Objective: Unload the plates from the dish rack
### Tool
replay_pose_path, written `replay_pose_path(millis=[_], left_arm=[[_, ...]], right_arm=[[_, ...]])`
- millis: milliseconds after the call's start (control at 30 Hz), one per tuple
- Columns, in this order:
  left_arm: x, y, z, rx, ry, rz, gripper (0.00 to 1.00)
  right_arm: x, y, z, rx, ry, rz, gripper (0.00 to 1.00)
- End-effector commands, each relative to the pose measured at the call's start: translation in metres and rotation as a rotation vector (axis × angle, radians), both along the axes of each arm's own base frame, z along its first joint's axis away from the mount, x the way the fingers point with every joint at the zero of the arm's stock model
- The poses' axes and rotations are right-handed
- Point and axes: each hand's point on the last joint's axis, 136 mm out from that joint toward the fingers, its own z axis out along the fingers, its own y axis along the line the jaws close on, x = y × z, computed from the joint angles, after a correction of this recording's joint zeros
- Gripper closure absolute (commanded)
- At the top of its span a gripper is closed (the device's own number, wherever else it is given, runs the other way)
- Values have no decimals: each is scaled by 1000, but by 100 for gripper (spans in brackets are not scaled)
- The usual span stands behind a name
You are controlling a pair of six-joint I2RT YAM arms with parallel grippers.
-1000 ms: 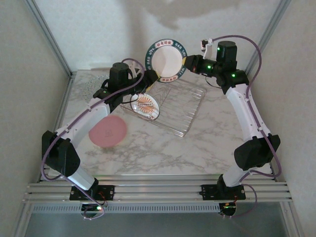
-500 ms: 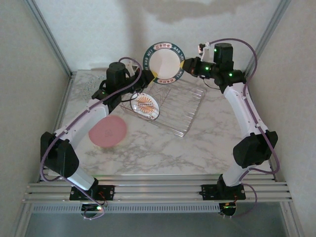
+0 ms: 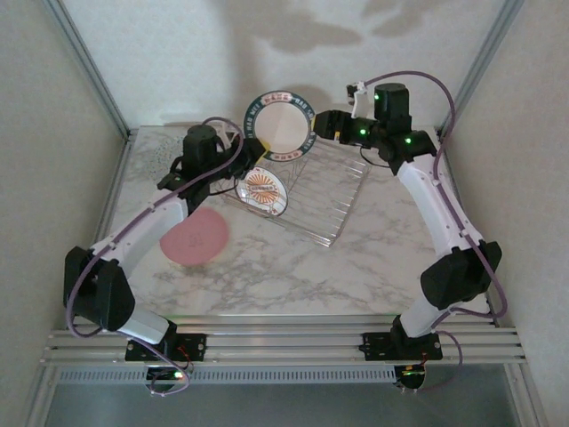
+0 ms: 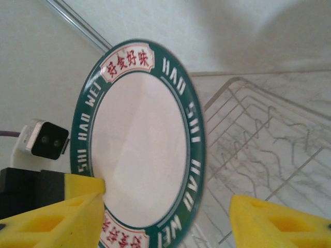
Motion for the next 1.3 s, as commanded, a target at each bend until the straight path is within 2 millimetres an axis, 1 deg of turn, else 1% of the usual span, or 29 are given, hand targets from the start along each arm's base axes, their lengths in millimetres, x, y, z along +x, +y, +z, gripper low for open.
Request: replay_pose_path(millis=[0, 67, 133, 267, 333, 400, 500, 600, 700, 767, 900, 1000, 1100, 1267], left_arm=[[-14, 23, 29, -29, -62, 60, 100], [-22, 35, 24, -28, -42, 95, 100], [-32, 51, 14, -24, -8, 148, 100], [-55, 83, -5, -21, 53, 271, 100], [-70, 102, -20, -9, 102, 342, 100], [-87, 124, -37, 8, 166, 438, 100], [-119, 155, -74, 14, 296, 575, 100], [-147, 179, -108, -32, 411, 702, 100], [-165, 187, -139, -98, 496, 769, 100], [-171, 189, -156, -132, 534, 792, 100], [-176, 188, -185, -175, 577, 807, 100], [-176, 188, -199, -183, 597, 817, 100], [-175, 189, -208, -179, 606, 826, 100], [-173, 188, -222, -178, 628, 833, 100]], right_arm=[[-11, 2, 35, -65, -246, 2, 29], [-21, 11, 39, -114, -344, 39, 27], [-32, 23, 42, -162, -430, 95, 25], [-57, 45, 46, -165, -534, 221, 22], [-70, 56, 45, -163, -569, 296, 22], [-85, 67, 41, -167, -590, 375, 21], [-104, 78, 34, -186, -608, 458, 21], [-113, 82, 27, -196, -607, 489, 21], [-117, 85, 24, -186, -595, 502, 21], [-119, 86, 23, -179, -591, 511, 21], [-125, 89, 21, -166, -583, 539, 21], [-128, 90, 17, -168, -565, 549, 21], [-130, 90, 14, -172, -553, 553, 20], [-128, 89, 13, -180, -546, 546, 20]])
